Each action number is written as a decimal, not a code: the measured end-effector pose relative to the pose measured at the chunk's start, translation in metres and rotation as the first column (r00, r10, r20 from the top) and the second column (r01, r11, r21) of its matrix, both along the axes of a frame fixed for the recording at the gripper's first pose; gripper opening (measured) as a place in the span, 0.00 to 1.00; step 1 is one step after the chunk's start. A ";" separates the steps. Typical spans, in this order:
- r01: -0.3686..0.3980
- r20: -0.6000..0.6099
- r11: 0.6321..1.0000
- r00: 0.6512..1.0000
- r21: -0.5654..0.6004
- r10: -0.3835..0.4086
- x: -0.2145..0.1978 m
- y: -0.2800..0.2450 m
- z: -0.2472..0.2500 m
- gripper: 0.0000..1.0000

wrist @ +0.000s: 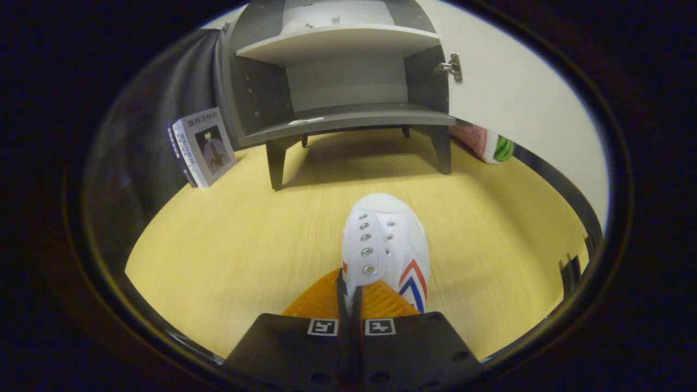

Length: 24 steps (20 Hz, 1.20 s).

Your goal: Open the shoe cabinet door, grab the shoes and put them into the shoe cabinet, then close the shoe cabinet door.

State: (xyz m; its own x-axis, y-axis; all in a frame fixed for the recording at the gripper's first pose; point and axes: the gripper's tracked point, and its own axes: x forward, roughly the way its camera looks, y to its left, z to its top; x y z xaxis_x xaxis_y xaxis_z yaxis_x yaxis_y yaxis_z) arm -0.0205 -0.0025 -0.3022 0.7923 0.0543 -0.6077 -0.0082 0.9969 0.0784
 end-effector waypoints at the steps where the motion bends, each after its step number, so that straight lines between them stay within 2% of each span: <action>1: -0.007 -0.004 1.000 1.000 -0.002 0.007 -0.001 0.002 -0.001 0.03; 9: -0.025 -0.001 0.998 1.000 -0.050 0.025 -0.003 -0.006 0.006 0.03; 14: -0.045 0.026 0.997 0.999 -0.068 0.047 -0.004 -0.007 0.031 0.03; 18: -0.011 0.085 0.998 0.996 -0.061 0.016 -0.003 -0.009 0.098 0.03; 24: 0.033 0.206 0.993 0.978 -0.111 -0.009 0.010 -0.004 0.219 0.03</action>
State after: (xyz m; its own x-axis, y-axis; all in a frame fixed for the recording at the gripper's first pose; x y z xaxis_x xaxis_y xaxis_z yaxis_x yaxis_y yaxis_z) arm -0.0100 -0.0067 -0.0830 0.9008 -0.0237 -0.4335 0.0088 0.9993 -0.0362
